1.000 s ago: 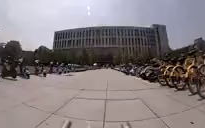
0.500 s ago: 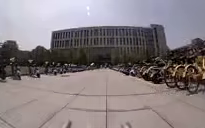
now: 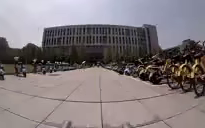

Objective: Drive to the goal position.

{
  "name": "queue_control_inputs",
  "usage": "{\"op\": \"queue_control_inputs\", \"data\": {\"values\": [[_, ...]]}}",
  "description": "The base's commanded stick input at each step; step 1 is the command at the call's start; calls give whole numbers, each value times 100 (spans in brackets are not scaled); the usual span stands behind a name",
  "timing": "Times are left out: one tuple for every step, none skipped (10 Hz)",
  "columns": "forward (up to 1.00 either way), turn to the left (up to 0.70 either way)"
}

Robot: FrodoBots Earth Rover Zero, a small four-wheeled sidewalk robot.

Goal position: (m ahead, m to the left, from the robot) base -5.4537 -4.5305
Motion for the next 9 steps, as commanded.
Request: {"op": "queue_control_inputs", "data": {"values": [[100, 0], [100, 0], [100, 0], [100, 0], [100, 0], [100, 0], [100, 0], [100, 0], [100, 0]]}}
